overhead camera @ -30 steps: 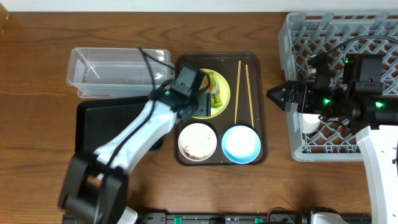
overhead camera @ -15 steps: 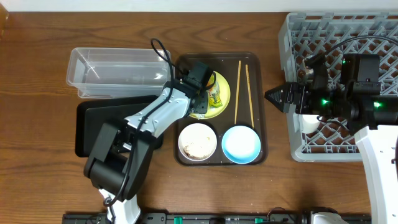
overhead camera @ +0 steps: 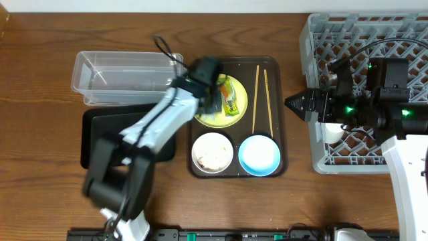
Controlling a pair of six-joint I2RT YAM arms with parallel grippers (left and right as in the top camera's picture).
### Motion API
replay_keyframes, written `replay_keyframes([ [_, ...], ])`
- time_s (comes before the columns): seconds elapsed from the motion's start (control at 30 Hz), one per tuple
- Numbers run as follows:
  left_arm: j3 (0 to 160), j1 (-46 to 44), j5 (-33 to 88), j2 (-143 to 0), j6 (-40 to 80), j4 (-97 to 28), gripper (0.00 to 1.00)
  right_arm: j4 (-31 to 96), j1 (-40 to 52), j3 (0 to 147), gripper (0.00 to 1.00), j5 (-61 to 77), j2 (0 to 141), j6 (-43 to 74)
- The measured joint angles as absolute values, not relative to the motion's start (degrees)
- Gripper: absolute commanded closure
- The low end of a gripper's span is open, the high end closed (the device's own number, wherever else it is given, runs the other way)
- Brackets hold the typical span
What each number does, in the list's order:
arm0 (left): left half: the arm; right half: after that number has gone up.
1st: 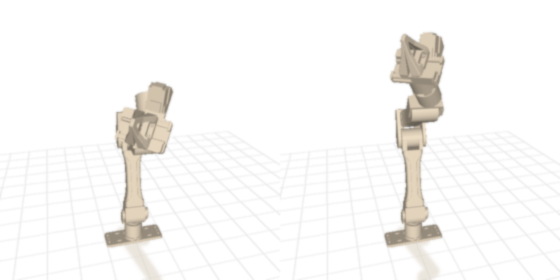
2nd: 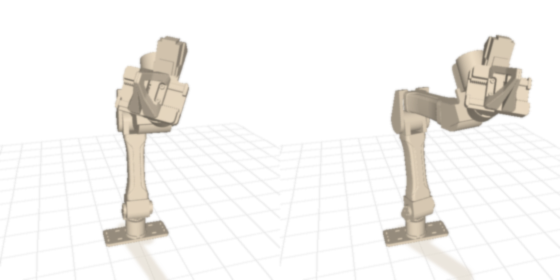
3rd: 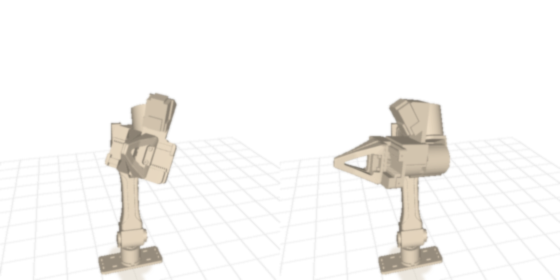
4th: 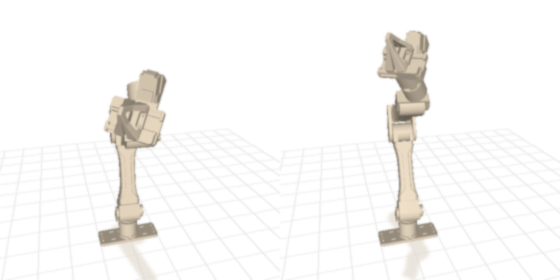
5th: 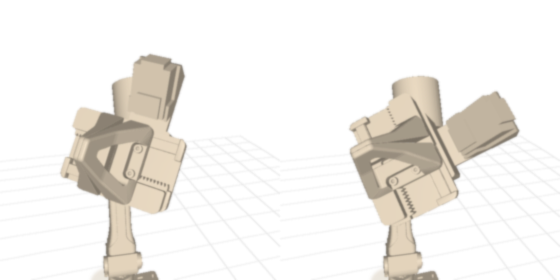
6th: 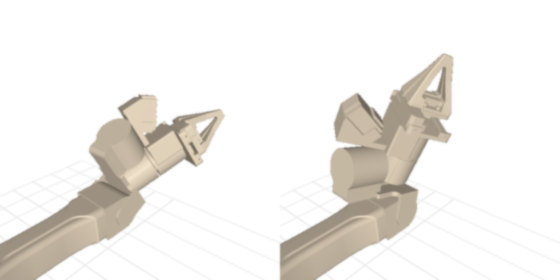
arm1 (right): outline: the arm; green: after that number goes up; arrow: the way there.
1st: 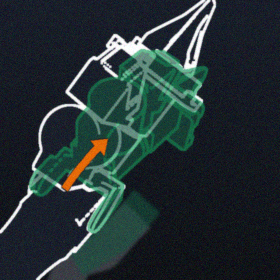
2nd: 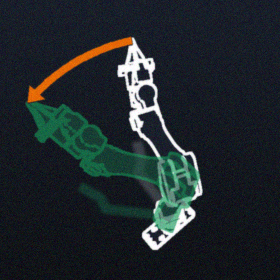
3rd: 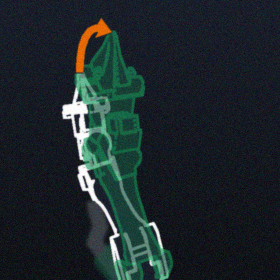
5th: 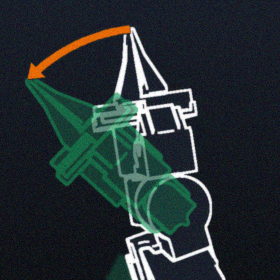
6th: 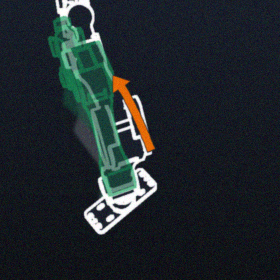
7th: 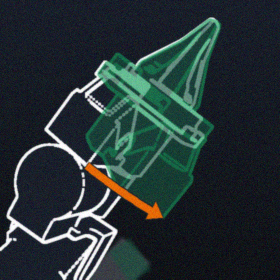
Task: Sort waste into correct bins and load items into the dishwasher rack
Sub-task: 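Grasp the white tissue with the left gripper, drop it in the clear bin, then grasp the snack wrapper with the left gripper, drop it in the clear bin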
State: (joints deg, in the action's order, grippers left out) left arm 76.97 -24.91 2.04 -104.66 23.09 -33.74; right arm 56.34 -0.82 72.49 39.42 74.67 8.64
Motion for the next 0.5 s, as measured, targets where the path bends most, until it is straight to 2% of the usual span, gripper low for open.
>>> replay_keyframes([
  [0.17, 80.53, -18.74, -0.82, -95.31, 22.33, -33.28, 0.94, 56.34, -0.82, 72.49, 0.01, 39.42, 74.67, 8.64],
  [0.23, 81.1, -16.14, -2.13, -94.41, 21.45, -32.58, 0.91, 56.34, -0.82, 72.49, 0.01, 39.44, 74.67, 8.64],
  [0.27, 81.12, -14.81, -2.61, -94.78, 20.69, -31.97, 0.86, 56.34, -0.82, 72.49, 0.01, 39.42, 74.67, 8.64],
  [0.37, 81.08, -11.35, -3.33, -99.02, 19.27, -30.7, 0.61, 56.34, -0.82, 72.49, 0.01, 39.44, 74.67, 8.64],
  [0.43, 80.9, -9.78, -2.2, -101.8, 18.92, -30.74, 0.54, 56.38, -0.82, 72.49, 0.01, 39.42, 74.67, 8.62],
  [0.5, 80.29, -8.75, 0.23, -103.33, 18.92, -30.89, 0.51, 56.38, -0.82, 72.49, 0.01, 39.44, 74.67, 8.64],
])
